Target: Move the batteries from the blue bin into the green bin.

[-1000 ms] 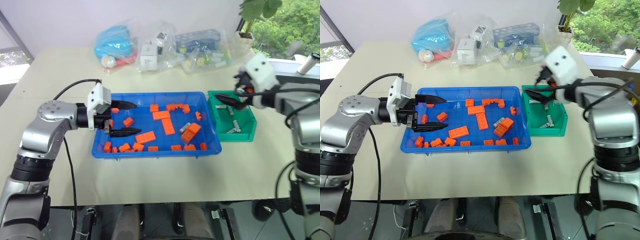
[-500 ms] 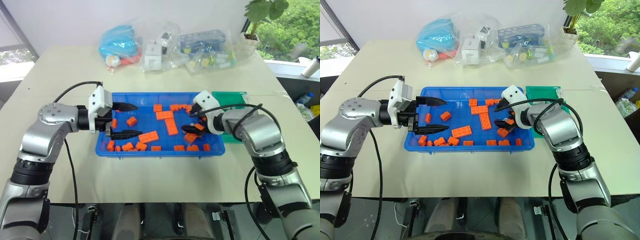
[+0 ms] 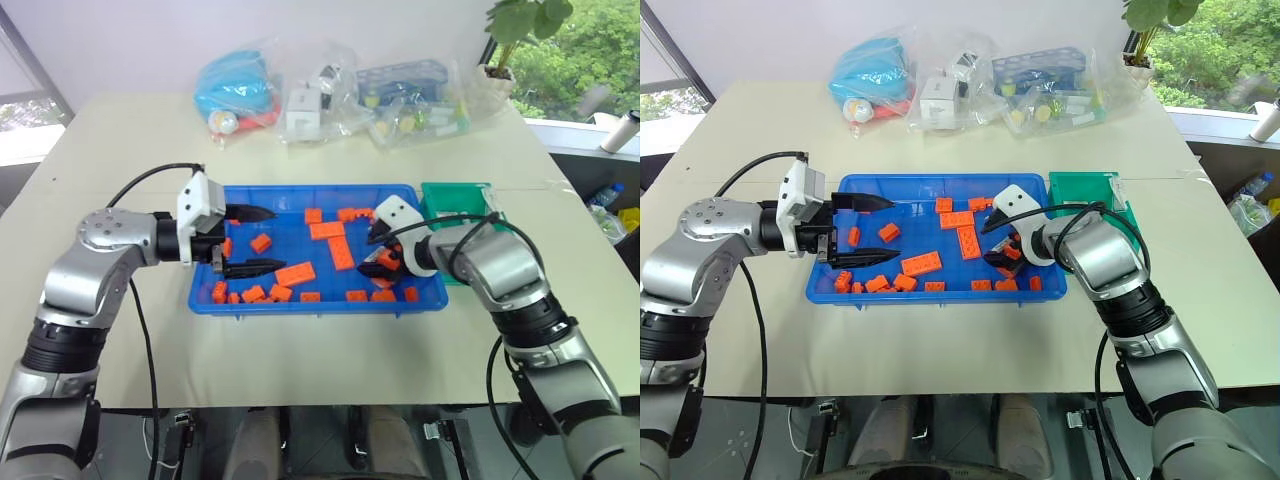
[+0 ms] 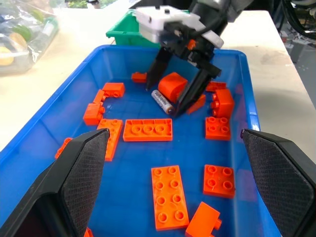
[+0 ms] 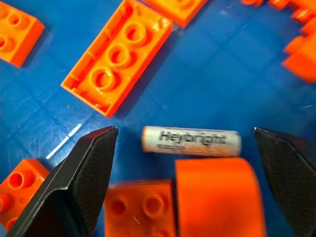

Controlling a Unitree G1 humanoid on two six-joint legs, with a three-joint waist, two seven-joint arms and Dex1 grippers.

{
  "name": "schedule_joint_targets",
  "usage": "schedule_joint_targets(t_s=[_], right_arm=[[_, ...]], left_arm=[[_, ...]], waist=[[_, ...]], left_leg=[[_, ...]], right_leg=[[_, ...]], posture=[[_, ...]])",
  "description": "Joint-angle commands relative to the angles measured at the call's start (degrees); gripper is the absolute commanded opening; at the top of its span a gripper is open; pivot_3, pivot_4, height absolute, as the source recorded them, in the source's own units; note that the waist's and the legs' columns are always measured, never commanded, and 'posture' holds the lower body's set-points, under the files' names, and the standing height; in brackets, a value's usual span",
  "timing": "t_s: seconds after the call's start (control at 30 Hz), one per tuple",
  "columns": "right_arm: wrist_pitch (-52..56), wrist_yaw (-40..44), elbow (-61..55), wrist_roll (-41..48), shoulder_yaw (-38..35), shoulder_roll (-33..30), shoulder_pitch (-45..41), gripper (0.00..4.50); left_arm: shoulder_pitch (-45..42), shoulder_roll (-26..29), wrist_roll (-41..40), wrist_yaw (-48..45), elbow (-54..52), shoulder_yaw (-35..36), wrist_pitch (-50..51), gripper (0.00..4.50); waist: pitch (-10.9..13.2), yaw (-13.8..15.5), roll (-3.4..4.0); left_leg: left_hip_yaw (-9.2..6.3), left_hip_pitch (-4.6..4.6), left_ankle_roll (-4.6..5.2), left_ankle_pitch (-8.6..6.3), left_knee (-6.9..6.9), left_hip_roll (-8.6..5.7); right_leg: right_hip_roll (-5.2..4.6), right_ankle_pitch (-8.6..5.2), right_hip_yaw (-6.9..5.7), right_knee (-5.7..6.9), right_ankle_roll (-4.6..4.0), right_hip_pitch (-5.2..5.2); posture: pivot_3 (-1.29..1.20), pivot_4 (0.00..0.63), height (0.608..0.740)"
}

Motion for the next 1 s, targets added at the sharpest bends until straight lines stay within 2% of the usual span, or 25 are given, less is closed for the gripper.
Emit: schedule_joint_targets(t_s=[0.03,0.07,0.17,0.23,0.27,0.47,0.67,0.77,0.93,1.0], right_arm=[[-2.3,-0.42,1.86,-0.64,0.85,-0.19,-0.68,4.48],[-2.62,-0.4,2.02,-0.62,0.93,-0.27,-0.51,4.48],[-3.34,-0.32,2.19,-0.61,1.05,-0.3,-0.2,3.66],[-3.6,-0.33,2.13,-0.54,1.02,-0.15,-0.16,2.63],[-3.47,-0.24,1.85,-0.2,0.81,0.09,-0.25,2.26],[-2.94,-0.71,0.42,1.4,-2.59,1.43,-2.19,2.23],[0.42,-1.54,-2.06,6.62,-16.03,1.82,-7.38,2.23],[2.97,-0.87,-3.89,8.99,-20.39,-0.7,-8.02,2.23],[3.01,-0.18,-6.2,9.29,-22.38,-8.8,-5.4,2.23],[1.7,1.27,-6.16,8.91,-24.21,-14.54,-1.58,2.23]], left_arm=[[-1.3,-0.03,-0.54,0.16,-0.57,1.57,-0.62,4.5],[-1.26,0.01,-0.56,0.17,-0.64,1.63,-0.59,4.5],[-1.29,0.17,-0.56,0.11,-0.55,1.74,-0.58,4.5],[-1.43,0.26,-0.52,0.05,-0.42,1.77,-0.58,4.5],[-1.58,0.27,-0.5,0.03,-0.32,1.75,-0.55,4.5],[-2.51,0.22,-0.19,-0.29,0.65,1.44,-0.83,4.5],[-2.99,-0.13,0.16,-0.83,1.87,0.85,-1.49,4.5],[-3.61,-0.67,0.5,-1.08,2.76,0.43,-1.9,4.5],[-4.37,-1.45,0.89,-1.76,3.85,0.14,-2.51,4.5],[-4.66,-1.94,1.38,-2.15,4.6,-0.41,-3.1,4.5]], waist=[[-0.01,0.0,-0.02],[-0.01,0.01,-0.02],[-0.01,-0.02,-0.02],[-0.01,0.0,-0.02],[-0.01,0.04,-0.02],[-0.02,-0.02,-0.03],[0.0,0.04,0.0],[-0.01,0.29,-0.02],[0.0,0.26,-0.01],[0.0,0.17,-0.01]], left_leg=[[0.0,0.0,0.0,0.0,0.0,0.0],[0.0,0.0,0.0,0.0,0.0,0.0],[0.0,0.01,0.0,0.0,0.0,0.0],[0.0,0.02,0.0,0.0,0.0,0.0],[0.0,0.02,0.0,0.0,0.0,0.0],[-0.01,0.02,0.0,0.0,0.0,0.01],[0.01,0.0,0.0,0.0,-0.01,0.01],[0.0,-0.02,0.0,0.0,-0.02,0.0],[0.01,-0.01,0.01,-0.01,-0.02,-0.01],[0.01,-0.01,0.01,-0.01,-0.02,0.0]], right_leg=[[0.0,0.0,0.0,0.0,0.0,0.0],[0.0,0.0,0.0,0.0,0.0,0.0],[0.0,0.0,0.0,0.0,0.0,0.01],[0.0,0.0,0.0,0.0,0.0,0.01],[0.0,0.0,0.0,0.0,0.0,0.01],[0.01,0.0,0.0,0.0,0.0,0.01],[0.01,0.0,0.0,0.0,0.0,-0.01],[0.0,0.0,-0.01,-0.01,0.01,0.0],[-0.02,0.0,-0.02,-0.03,0.0,0.01],[-0.02,0.0,-0.01,-0.02,0.0,0.0]], posture=[[0.0,0.15,0.736],[0.0,0.15,0.736],[0.0,0.15,0.736],[0.0,0.15,0.736],[0.0,0.15,0.736],[0.0,0.15,0.736],[0.0,0.15,0.736],[0.0,0.15,0.736],[0.0,0.15,0.736],[0.0,0.15,0.736]])
